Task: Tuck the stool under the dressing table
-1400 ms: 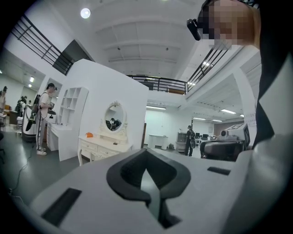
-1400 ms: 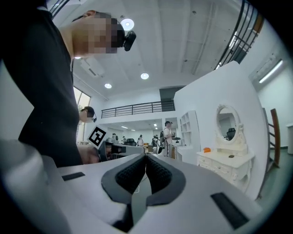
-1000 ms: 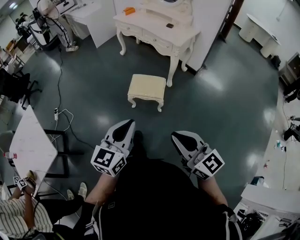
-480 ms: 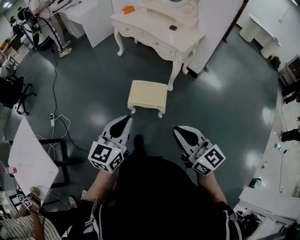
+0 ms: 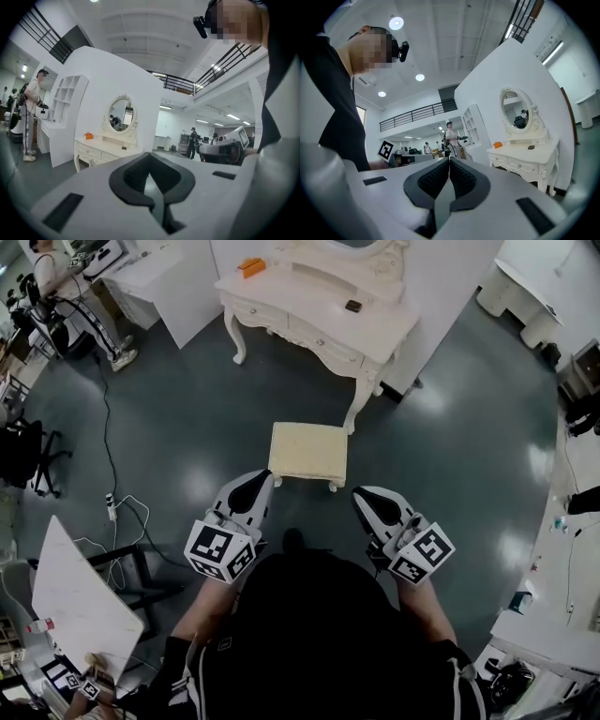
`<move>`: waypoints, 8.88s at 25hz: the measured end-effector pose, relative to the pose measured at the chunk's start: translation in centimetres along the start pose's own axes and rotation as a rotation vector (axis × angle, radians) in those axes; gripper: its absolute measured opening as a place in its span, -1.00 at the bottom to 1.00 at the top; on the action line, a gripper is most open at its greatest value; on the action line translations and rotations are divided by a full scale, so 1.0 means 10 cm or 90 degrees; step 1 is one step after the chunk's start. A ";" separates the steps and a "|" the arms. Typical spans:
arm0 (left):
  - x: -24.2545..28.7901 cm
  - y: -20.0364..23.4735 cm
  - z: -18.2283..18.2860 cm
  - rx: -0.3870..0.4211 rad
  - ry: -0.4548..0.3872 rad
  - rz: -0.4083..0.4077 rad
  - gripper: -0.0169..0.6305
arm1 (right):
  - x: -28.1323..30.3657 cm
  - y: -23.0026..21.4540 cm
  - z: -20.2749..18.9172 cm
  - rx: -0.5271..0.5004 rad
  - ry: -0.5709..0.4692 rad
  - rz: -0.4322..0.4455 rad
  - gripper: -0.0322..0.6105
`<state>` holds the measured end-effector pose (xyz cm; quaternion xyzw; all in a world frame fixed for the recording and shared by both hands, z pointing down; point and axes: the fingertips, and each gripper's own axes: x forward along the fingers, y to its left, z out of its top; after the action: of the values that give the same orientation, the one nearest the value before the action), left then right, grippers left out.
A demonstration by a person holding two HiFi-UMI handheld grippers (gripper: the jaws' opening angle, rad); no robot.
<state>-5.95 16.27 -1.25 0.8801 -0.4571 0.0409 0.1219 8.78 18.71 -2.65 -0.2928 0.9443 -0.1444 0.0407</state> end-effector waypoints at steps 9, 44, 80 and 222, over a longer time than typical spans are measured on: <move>0.20 0.56 -0.01 -0.006 0.032 -0.008 -0.93 | 0.54 -0.29 -0.17 0.056 0.040 -0.012 -0.84; 2.10 1.62 -0.80 -0.091 0.183 0.012 -0.93 | 1.66 -2.42 -1.10 0.250 0.134 -0.028 -0.84; 2.99 2.40 -4.79 -0.184 0.391 -0.033 -0.93 | 1.86 -3.59 -4.65 0.362 0.265 -0.086 -0.83; 3.18 3.06 -6.13 -0.354 0.510 0.059 0.87 | 1.36 -4.62 -6.14 0.432 0.448 -0.217 0.65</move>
<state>-10.02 -10.43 69.28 0.7080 -0.4067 0.2584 0.5164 12.64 -10.01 69.74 -0.3465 0.7395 -0.5372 -0.2109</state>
